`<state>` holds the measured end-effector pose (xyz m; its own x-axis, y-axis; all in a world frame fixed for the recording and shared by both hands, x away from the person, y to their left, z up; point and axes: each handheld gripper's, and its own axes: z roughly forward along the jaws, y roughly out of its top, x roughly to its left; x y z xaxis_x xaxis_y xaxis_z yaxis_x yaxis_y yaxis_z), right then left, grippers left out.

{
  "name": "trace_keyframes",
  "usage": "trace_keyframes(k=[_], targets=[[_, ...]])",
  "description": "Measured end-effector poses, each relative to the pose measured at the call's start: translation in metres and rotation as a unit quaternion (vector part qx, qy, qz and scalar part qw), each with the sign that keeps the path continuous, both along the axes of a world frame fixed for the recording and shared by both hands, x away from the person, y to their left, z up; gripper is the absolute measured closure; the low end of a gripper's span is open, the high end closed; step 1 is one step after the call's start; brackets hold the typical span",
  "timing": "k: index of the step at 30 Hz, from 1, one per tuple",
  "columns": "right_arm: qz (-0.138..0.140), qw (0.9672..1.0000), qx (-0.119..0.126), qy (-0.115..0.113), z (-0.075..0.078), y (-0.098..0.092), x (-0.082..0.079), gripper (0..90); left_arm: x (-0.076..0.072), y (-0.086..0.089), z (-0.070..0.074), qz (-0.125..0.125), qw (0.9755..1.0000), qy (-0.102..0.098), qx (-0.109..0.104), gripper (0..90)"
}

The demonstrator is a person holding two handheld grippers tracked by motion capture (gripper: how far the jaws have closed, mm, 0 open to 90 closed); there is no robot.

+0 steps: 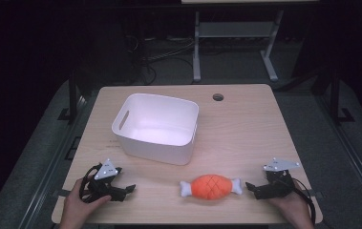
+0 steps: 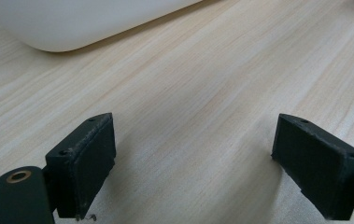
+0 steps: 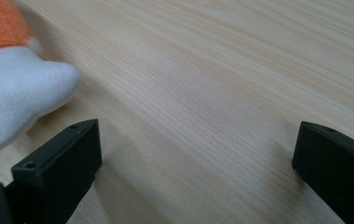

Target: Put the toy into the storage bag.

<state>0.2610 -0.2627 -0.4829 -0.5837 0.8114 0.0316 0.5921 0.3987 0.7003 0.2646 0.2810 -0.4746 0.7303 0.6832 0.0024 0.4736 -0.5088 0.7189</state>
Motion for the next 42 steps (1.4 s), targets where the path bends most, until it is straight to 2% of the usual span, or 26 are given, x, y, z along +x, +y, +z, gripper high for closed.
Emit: trace_keyframes(k=[3,4,6,7,9,10,11,15,17,24,26,29,39,42], targets=[[-0.006,1.0,0.0,0.001,0.0,0.001,0.0,0.9,0.0,0.0,0.0,0.0,1.0,0.0,0.0,12.6],[-0.012,0.9999,0.0,0.0,0.0,0.002,-0.001,2.5,0.0,0.0,0.0,0.0,1.0,0.0,0.0,12.6],[-0.007,1.0,0.003,-0.004,0.002,0.002,-0.003,11.4,0.0,0.0,0.0,0.0,1.0,0.0,0.0,12.6],[-0.007,1.0,0.003,-0.004,0.002,0.002,-0.003,11.4,0.0,0.0,0.0,0.0,1.0,0.0,0.0,12.6],[-0.001,1.0,0.002,-0.002,0.005,0.001,-0.005,24.4,0.0,0.0,0.0,0.0,1.0,0.0,0.0,12.6],[0.01,0.9999,0.01,0.009,0.009,-0.002,-0.006,38.0,0.0,0.0,0.0,0.0,1.0,0.0,0.0,12.6],[0.01,0.9999,0.01,0.009,0.009,-0.002,-0.006,38.0,0.0,0.0,0.0,0.0,1.0,0.0,0.0,12.6],[0.03,0.999,0.032,0.009,0.015,-0.006,-0.011,74.6,0.0,0.0,0.0,0.0,1.0,0.0,0.0,12.6],[0.04,0.9982,0.044,0.011,0.018,-0.007,-0.013,88.2,0.0,0.0,0.0,0.0,1.0,0.0,0.0,12.6],[0.088,0.9927,0.082,0.011,0.031,-0.006,-0.019,89.7,0.0,0.0,0.0,0.0,1.0,0.0,0.0,12.6],[0.105,0.9903,0.091,0.01,0.034,-0.003,-0.022,89.6,0.0,0.0,0.0,0.0,1.0,0.0,0.0,12.6],[0.126,0.9878,0.091,0.009,0.037,0.004,-0.027,89.6,0.0,0.0,0.0,0.0,1.0,0.0,0.0,12.6],[0.17,0.9803,0.099,0.017,0.039,0.027,-0.035,89.6,0.0,0.0,0.0,0.0,1.0,0.0,0.0,12.6],[0.178,0.9794,0.093,0.024,0.036,0.032,-0.035,89.6,0.0,0.0,0.0,0.0,1.0,0.0,0.0,12.6]])
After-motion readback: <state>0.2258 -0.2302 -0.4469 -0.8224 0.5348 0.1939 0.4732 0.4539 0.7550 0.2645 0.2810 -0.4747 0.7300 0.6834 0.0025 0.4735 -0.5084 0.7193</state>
